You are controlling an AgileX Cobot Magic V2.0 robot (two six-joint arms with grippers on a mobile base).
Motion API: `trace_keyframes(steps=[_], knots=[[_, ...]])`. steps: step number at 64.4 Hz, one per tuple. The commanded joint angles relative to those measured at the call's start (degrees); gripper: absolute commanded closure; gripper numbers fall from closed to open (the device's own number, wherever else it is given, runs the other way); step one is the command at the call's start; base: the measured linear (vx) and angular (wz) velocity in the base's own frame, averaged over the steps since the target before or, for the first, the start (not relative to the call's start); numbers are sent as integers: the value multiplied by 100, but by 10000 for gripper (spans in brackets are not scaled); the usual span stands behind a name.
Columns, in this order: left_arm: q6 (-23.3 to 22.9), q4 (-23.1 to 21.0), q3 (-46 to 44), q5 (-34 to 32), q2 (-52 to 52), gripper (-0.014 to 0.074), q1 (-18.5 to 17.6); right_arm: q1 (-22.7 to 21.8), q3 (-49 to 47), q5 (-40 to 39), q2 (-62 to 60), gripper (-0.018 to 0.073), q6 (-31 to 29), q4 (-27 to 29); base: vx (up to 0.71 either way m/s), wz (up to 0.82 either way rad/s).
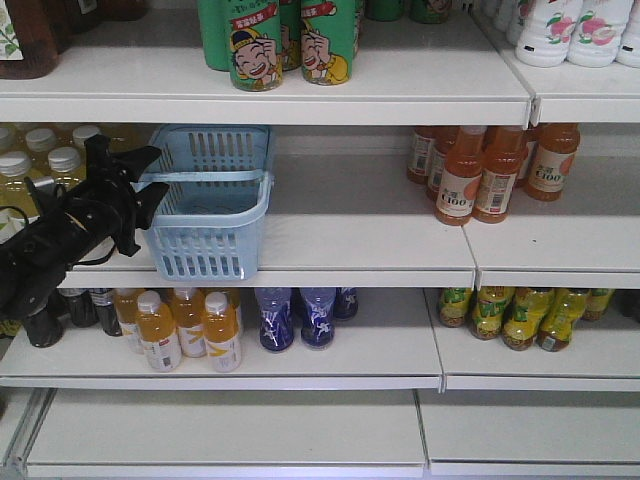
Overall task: Place coke in basket with both arms
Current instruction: 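Reach the left gripper to the light-blue basket's handle and grasp it, then lift the light-blue basket off the shelf with the left gripper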
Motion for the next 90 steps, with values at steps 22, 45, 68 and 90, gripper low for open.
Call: trace_keyframes(steps=[22,45,68,90], knots=[[-15,227,-142,-711,-272,605,-36,-32,39,-409,-77,564,-23,-56,0,0],[-849,2779,-137,-2546,-309,604,-42,-32,39,-409,-77,564,-23,-56,0,0],[-1124,4090,993,-2663,-1683,603,-659,-32,39,-409,-77,564,-23,-42,0,0],[-1172,4562,1629,-2663,-3243,603,-1783,-32,39,-409,-77,564,-23,-42,0,0]])
